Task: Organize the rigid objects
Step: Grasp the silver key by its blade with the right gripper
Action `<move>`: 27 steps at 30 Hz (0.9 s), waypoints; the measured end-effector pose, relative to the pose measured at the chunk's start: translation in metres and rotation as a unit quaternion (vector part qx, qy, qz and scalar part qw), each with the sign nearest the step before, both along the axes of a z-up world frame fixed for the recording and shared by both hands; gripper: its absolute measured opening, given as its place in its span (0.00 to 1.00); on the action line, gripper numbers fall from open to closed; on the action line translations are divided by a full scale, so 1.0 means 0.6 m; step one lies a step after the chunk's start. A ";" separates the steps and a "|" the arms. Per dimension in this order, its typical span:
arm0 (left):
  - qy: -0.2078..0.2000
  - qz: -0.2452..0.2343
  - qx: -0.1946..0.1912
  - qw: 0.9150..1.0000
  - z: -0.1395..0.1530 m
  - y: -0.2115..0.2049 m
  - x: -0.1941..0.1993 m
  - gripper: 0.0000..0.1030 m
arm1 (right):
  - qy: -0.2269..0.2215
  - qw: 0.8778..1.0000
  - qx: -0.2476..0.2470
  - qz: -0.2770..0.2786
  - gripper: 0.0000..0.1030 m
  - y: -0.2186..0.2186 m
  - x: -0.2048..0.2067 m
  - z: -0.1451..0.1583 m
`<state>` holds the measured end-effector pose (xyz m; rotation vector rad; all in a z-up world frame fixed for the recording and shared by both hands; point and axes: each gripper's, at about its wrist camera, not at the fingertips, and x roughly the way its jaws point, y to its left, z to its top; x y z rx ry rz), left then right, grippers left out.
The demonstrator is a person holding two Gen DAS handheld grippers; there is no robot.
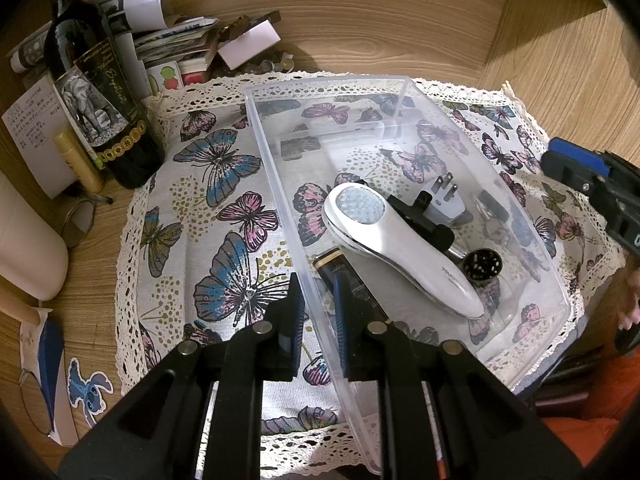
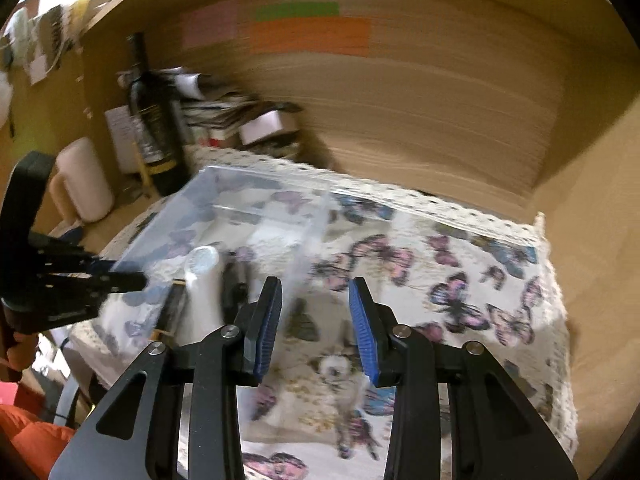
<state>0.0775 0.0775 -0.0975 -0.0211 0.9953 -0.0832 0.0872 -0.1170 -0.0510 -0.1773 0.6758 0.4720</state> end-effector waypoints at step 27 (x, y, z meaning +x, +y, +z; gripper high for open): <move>0.000 0.000 0.000 1.000 -0.002 0.000 0.000 0.14 | 0.110 0.993 -0.040 -0.028 0.22 -0.034 0.013 -0.143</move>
